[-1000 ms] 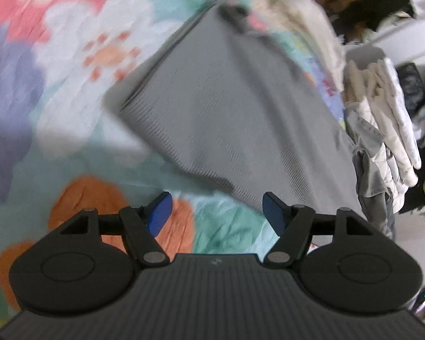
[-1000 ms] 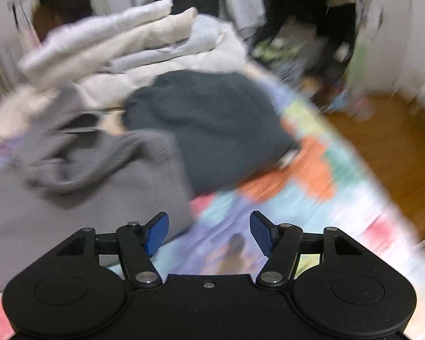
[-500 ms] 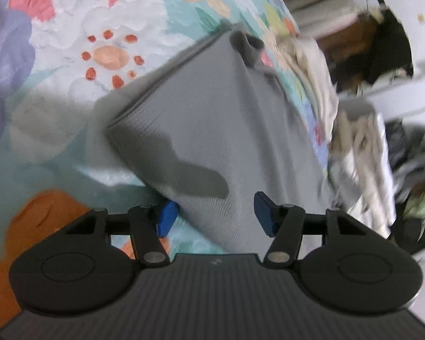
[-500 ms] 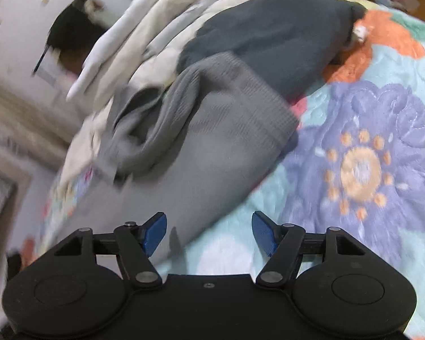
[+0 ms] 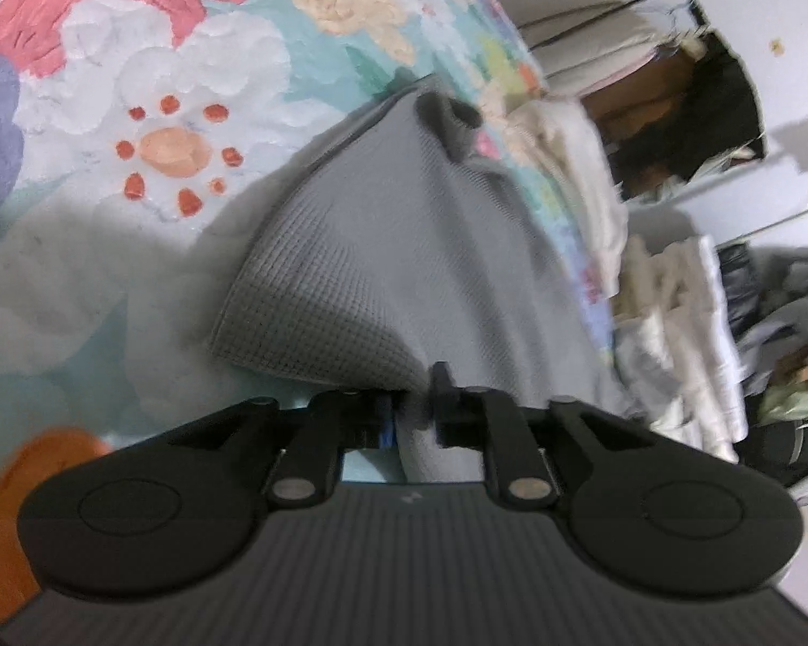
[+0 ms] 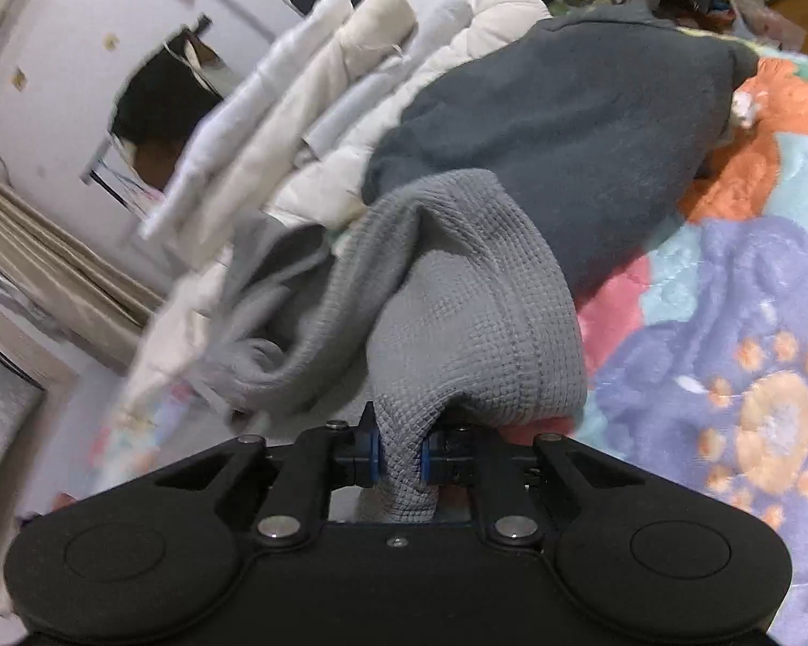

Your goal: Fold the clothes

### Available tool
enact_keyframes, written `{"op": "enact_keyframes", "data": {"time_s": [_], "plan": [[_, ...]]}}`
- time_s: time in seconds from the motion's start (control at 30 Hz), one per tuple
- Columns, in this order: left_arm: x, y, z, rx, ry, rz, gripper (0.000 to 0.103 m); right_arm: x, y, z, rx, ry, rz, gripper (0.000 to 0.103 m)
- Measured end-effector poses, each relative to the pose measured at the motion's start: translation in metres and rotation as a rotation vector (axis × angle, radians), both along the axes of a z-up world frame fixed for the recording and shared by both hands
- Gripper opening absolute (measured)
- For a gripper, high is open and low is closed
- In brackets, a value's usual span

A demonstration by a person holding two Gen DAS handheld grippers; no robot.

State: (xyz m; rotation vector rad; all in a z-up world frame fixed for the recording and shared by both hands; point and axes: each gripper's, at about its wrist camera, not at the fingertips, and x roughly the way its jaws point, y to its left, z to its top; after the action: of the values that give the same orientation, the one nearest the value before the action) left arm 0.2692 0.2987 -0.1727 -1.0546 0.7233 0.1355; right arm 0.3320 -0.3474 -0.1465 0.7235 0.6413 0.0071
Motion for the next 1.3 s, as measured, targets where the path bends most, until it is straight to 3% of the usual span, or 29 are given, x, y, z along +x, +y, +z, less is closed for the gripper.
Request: {"op": "enact_keyframes", "data": {"time_s": [0.07,0.1,0.17,0.23,0.37,0.47,0.6,0.7,0.8,0.93,1.17,1.27,1.3], "plan": [[0.009,0.000,-0.003,0.025,0.002,-0.054,0.015,0.003,-0.004,-0.002,0.010,0.005,-0.011,0.045],[0.015,-0.003,0.001,0.081,0.013,-0.089,0.007,0.004,-0.006,-0.003,0.016,0.008,-0.017,0.047],[0.020,-0.009,0.009,0.176,0.024,-0.119,0.007,0.009,-0.007,-0.006,0.025,0.014,0.006,0.047],[0.020,-0.016,0.018,0.247,0.021,-0.121,0.006,0.015,-0.001,-0.007,-0.035,0.024,0.055,0.017],[0.007,-0.026,0.047,0.388,-0.002,-0.130,0.006,0.005,0.007,0.015,-0.061,0.019,0.086,0.014],[-0.014,-0.018,0.068,0.364,-0.035,-0.112,0.006,-0.020,0.009,0.041,-0.046,-0.007,0.122,0.013],[-0.038,-0.016,0.079,0.432,0.025,-0.099,0.006,-0.054,0.015,0.060,-0.042,-0.005,0.154,0.013],[-0.050,-0.007,0.069,0.373,0.102,-0.078,0.006,-0.080,0.020,0.046,-0.012,0.067,0.151,0.013],[-0.067,-0.001,0.066,0.286,0.095,-0.065,0.006,-0.105,0.025,0.029,0.007,0.115,0.142,0.013],[-0.089,-0.006,0.080,0.342,0.068,-0.061,0.006,-0.133,0.025,0.027,0.058,0.103,0.123,0.013],[-0.122,0.003,0.079,0.360,0.145,0.001,0.006,-0.165,0.069,0.089,-0.343,-0.003,0.277,0.012],[-0.134,0.006,0.074,0.389,0.208,0.022,0.006,-0.194,0.082,0.081,-0.437,0.015,0.341,0.012],[-0.137,0.007,0.069,0.380,0.234,0.024,0.007,-0.200,0.081,0.073,-0.421,0.042,0.341,0.012]]}}
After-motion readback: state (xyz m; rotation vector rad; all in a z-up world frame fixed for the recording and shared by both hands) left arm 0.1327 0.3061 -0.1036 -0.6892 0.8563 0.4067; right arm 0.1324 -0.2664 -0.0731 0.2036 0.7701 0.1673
